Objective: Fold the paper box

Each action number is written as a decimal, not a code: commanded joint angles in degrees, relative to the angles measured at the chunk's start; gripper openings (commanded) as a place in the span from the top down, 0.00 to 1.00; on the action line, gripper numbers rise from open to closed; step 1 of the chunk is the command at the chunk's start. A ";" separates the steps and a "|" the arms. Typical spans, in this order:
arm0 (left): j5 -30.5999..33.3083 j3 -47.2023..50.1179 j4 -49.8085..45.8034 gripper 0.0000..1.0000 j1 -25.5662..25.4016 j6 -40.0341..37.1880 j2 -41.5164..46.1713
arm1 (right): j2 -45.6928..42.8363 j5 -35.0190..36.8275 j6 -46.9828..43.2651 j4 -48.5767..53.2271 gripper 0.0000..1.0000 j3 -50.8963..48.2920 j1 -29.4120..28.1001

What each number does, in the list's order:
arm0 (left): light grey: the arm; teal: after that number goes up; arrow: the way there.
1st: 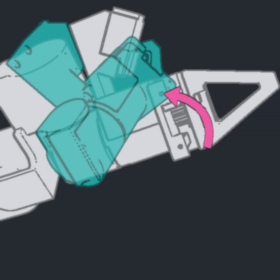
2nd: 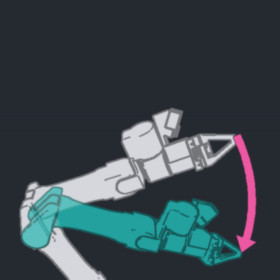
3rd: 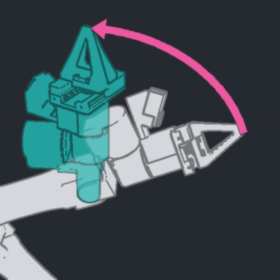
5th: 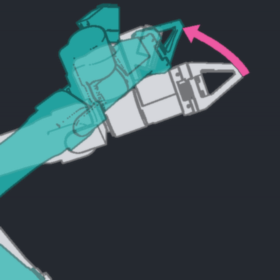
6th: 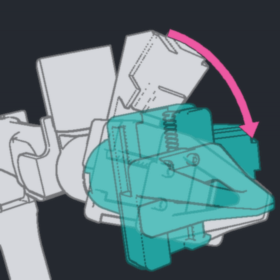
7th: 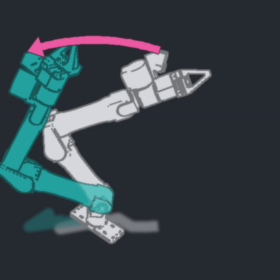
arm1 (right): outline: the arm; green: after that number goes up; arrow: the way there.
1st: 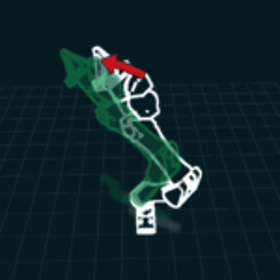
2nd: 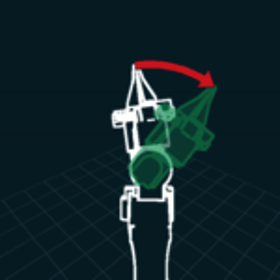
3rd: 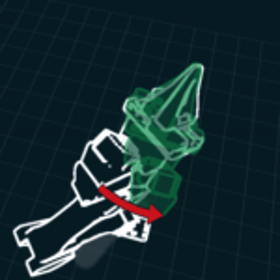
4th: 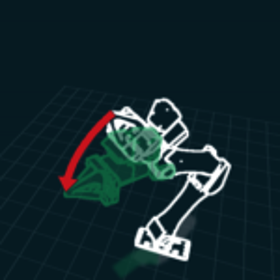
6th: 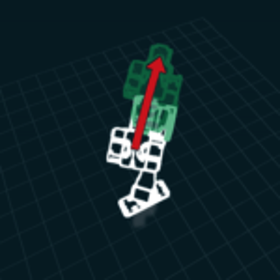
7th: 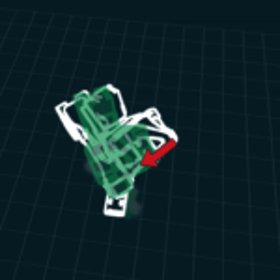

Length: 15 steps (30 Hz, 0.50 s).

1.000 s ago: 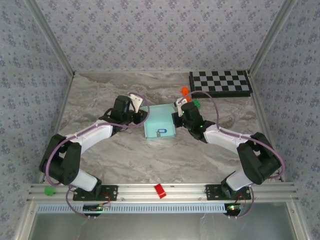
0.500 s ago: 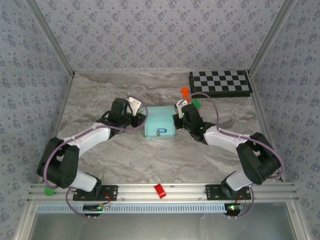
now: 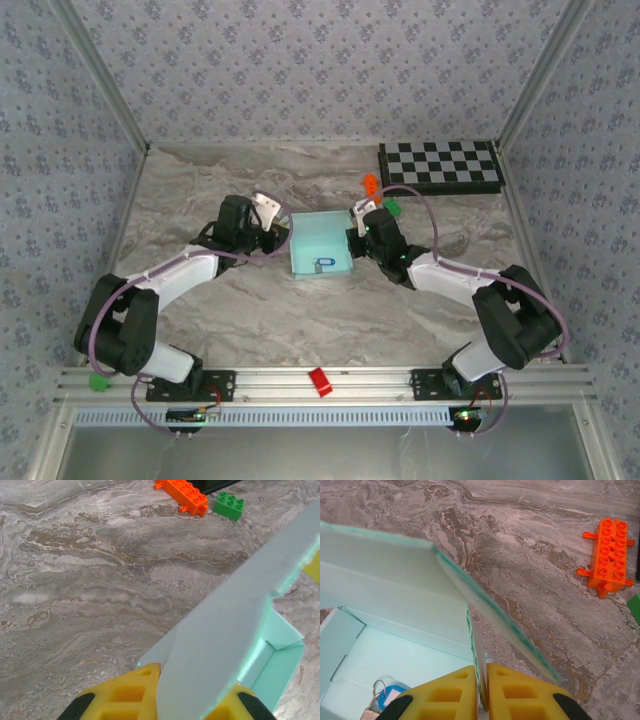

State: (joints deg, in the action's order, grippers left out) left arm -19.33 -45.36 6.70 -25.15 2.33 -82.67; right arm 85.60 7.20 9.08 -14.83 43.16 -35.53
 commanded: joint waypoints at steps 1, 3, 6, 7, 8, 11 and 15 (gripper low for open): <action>-0.84 -0.36 3.26 0.90 -0.59 3.20 -0.27 | -1.07 2.98 2.56 -2.77 0.87 -0.96 -1.27; 0.98 -0.25 4.05 0.92 -1.33 4.67 -0.22 | -0.82 4.49 3.12 -3.94 0.87 -1.13 -2.04; 4.39 -0.21 4.99 0.93 -2.44 6.65 -0.35 | -0.36 7.08 4.33 -5.26 0.87 -1.21 -3.09; 5.36 -0.24 5.27 0.93 -2.75 6.93 -0.49 | -0.19 7.73 4.67 -5.87 0.87 -1.36 -3.44; 6.40 -0.26 5.51 0.93 -3.15 7.14 -0.63 | -0.17 8.45 5.16 -6.67 0.87 -1.61 -3.77; 8.25 -0.61 6.56 0.94 -3.67 7.61 -1.17 | 0.58 9.66 5.99 -8.76 0.88 -1.84 -4.56; 10.67 -1.92 7.18 0.98 -3.77 6.03 -2.48 | 2.61 9.76 6.26 -10.46 0.89 -1.24 -4.90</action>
State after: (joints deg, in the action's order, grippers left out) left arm -10.37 -45.10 10.59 -28.27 8.43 -84.09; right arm 86.46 16.16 13.76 -21.34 41.91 -39.53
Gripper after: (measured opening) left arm 0.051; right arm 0.115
